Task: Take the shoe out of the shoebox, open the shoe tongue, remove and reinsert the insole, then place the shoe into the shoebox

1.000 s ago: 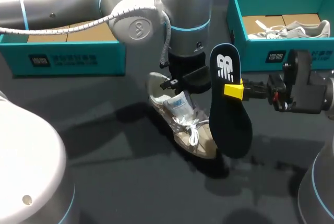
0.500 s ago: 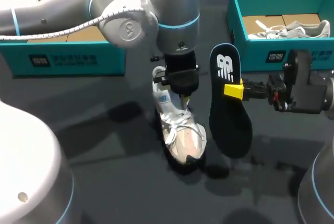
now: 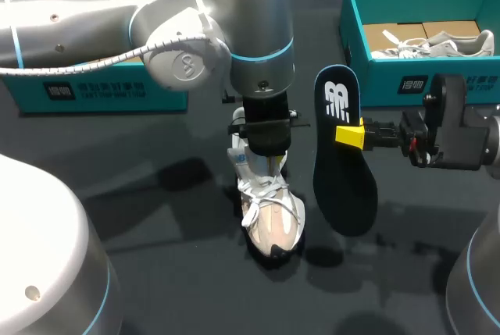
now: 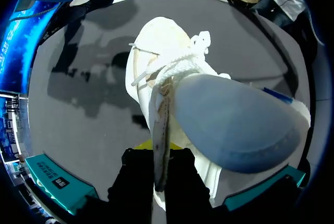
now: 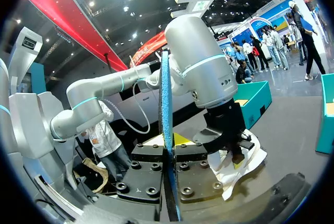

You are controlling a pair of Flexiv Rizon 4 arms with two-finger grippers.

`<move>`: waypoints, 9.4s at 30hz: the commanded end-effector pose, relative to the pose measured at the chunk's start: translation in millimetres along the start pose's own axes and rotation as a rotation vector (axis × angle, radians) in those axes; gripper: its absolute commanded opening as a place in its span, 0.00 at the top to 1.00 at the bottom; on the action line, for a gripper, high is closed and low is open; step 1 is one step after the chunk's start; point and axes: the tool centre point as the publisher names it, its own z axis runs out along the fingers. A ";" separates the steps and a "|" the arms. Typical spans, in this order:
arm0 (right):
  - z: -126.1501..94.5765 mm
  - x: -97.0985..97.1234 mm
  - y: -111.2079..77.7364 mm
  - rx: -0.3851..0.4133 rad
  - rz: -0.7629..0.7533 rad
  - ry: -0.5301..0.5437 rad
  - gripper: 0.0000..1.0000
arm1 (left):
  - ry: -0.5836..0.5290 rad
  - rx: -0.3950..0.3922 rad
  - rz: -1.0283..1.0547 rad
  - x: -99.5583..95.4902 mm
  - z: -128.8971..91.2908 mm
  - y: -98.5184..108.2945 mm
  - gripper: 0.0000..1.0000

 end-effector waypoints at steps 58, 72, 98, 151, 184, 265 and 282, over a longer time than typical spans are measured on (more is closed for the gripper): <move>0.6 1.6 -1.1 0.000 0.000 -0.004 1.00 | -0.283 -0.087 0.023 -48.6 -48.9 -5.0 0.00; 0.6 1.6 -1.1 0.000 0.000 -0.004 1.00 | -0.568 -0.039 -0.040 -37.0 -63.4 20.4 0.00; -21.8 -70.0 48.9 0.041 0.237 0.121 1.00 | -0.969 -0.081 0.044 -25.7 -120.7 16.9 0.00; 0.7 -150.5 61.2 0.004 0.789 0.009 1.00 | -1.405 -0.083 0.204 -39.9 -169.4 10.0 0.00; 32.3 -189.3 48.4 -0.018 1.077 -0.070 1.00 | -1.432 -0.126 0.158 -89.1 -163.4 25.4 0.58; -13.4 -163.9 32.3 -0.084 1.019 0.026 0.00 | -1.024 1.082 -1.129 -25.3 -184.7 35.5 1.00; -13.4 -163.9 32.3 -0.084 1.019 0.026 0.00 | -0.844 1.422 -1.365 -21.6 -196.7 42.7 1.00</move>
